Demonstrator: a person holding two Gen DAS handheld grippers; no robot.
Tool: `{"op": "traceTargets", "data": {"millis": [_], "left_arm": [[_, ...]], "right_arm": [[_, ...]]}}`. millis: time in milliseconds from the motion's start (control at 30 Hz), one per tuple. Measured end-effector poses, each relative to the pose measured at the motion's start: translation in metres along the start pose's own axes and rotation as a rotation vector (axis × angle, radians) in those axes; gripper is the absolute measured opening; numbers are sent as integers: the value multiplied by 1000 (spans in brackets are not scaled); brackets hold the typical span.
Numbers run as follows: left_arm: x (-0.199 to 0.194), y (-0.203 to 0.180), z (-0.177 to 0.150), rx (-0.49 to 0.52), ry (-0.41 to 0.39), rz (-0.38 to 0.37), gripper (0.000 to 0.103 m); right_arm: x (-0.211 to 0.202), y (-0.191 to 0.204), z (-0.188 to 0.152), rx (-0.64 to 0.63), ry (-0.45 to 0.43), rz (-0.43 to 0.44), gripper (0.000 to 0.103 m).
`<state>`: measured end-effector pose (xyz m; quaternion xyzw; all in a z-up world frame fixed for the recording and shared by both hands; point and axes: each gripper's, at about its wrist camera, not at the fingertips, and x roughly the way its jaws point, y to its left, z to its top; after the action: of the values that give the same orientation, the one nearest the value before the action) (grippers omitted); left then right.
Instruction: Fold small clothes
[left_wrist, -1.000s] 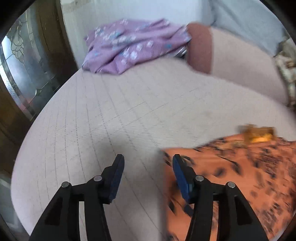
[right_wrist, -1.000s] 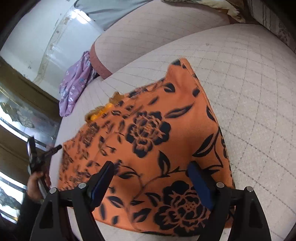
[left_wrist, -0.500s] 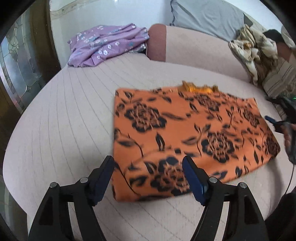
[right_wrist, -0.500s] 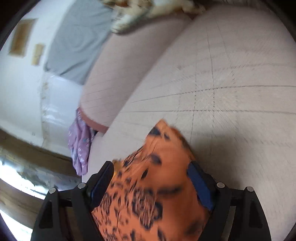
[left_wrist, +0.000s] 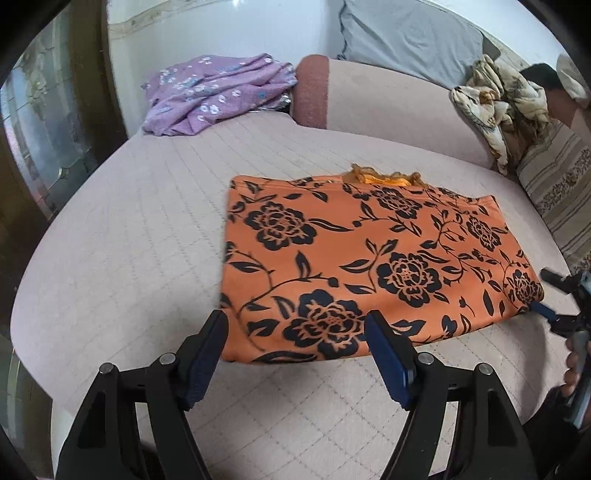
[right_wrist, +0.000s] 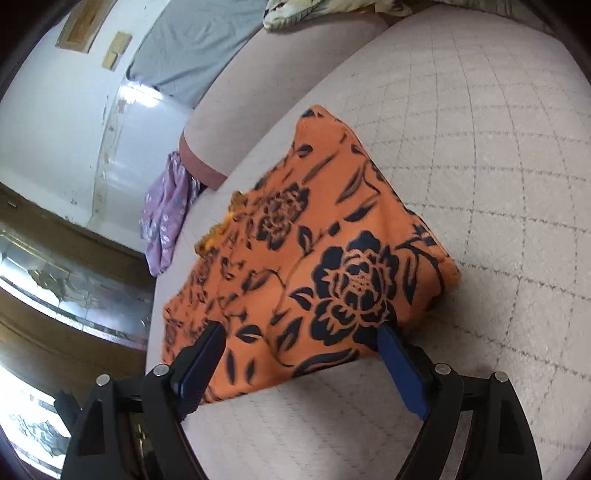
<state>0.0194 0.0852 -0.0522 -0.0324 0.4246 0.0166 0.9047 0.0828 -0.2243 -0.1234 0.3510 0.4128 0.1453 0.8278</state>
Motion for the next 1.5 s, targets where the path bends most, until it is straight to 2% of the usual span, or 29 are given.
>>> {"op": "traceTargets", "data": {"millis": [100,167,200,233,267,300,433,600,667,900,1067,1200,1267,1333,1433,1500], "left_arm": [[0,6,-1,-23,8,9,79],[0,7,-2,-35,13,1,79],[0,7,-2,-36,13,0,79],[-1,7,-2,-35,12,0,79],[-2,7,-2,-30,11,-1,79],[-5,7,-3,-19,3,1,79],[0,11,-3,-38,8,12,80],[11,5,-7,-34,37,11,80],[13,3,-8,-26,43,12,80],[29,-4,-4,-19,55,29,80],[45,-16,4,-2,58,35,80],[58,-29,14,13,50,38,80],[63,-35,18,20,51,40,80],[69,-41,22,36,54,40,80],[74,-46,26,43,46,40,80],[79,-48,27,41,55,39,80]], "right_arm": [[-11,21,4,-64,-27,50,87],[-4,21,6,-67,-13,57,92],[2,16,7,-55,2,44,96],[14,3,6,-29,45,-15,95],[21,-5,5,4,65,-27,95],[13,-6,3,18,19,4,95],[-15,11,-7,-13,-31,28,95],[-21,-15,-37,75,-19,31,95],[-26,-20,-41,71,-44,56,95],[-26,-29,-24,155,-61,74,95],[-22,-38,1,224,-98,47,95],[-8,-38,23,248,-94,2,96],[-3,-32,31,221,-92,-13,94],[-3,-24,36,192,-112,-3,78],[-3,-19,38,154,-133,-16,78],[7,-27,39,173,-102,-56,78]]}}
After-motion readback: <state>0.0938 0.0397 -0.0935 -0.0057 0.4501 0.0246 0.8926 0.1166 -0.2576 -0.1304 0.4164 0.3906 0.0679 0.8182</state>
